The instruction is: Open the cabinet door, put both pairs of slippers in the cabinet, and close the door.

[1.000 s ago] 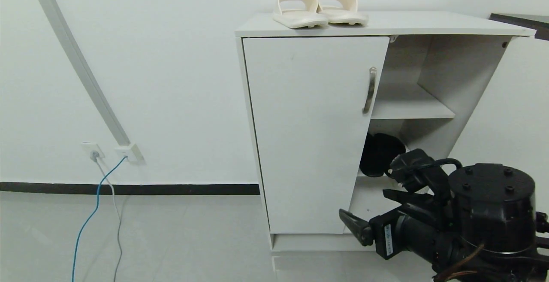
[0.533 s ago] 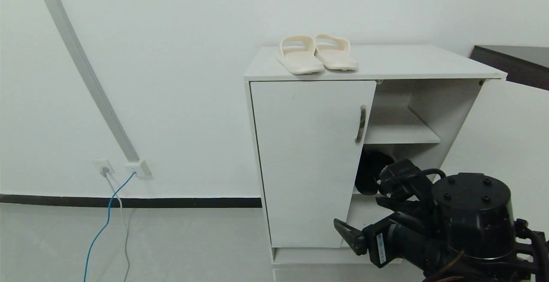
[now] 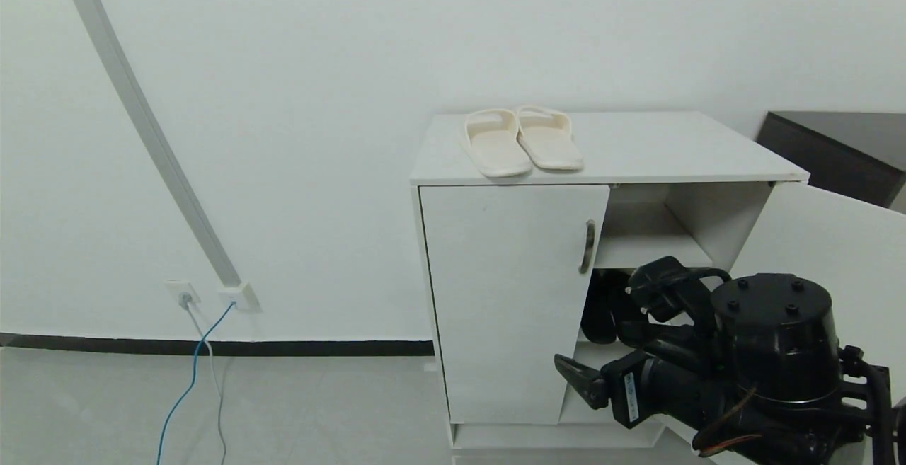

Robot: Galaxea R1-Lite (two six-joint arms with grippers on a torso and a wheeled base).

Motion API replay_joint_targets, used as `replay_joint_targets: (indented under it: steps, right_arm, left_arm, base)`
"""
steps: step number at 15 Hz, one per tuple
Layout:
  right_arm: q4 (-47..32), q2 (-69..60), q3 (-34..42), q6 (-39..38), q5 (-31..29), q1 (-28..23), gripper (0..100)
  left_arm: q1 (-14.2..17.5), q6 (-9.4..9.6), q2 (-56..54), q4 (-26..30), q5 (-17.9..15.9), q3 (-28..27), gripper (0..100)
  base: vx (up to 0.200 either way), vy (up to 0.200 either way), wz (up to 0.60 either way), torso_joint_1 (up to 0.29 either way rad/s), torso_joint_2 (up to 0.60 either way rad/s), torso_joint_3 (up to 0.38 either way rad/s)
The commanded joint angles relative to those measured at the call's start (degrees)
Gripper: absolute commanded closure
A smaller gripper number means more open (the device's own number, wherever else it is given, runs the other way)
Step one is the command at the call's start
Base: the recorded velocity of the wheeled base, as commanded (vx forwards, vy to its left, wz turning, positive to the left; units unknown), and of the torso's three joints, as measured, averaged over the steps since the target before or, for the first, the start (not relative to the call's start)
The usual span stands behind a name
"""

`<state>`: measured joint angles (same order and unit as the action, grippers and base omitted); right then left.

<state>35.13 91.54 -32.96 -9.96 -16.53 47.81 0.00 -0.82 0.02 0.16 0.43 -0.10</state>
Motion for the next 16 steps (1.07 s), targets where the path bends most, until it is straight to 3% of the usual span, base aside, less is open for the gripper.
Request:
replay_joint_targets:
  steps: [1, 16]
  right_arm:
    - [-0.1, 0.0, 0.0, 0.0, 0.0, 0.0, 0]
    - [-0.1, -2.3, -0.7, 0.3, -0.5, 1.4, 0]
  left_arm:
    - [0.0, 0.03, 0.1, 0.0, 0.0, 0.0, 100]
    - [0.0, -0.06, 0.1, 0.0, 0.0, 0.0, 100]
  base:
    - [0.0, 0.0, 0.0, 0.178, -0.49, -0.315]
    - [0.0, 0.0, 0.0, 0.231, -0.55, -0.325]
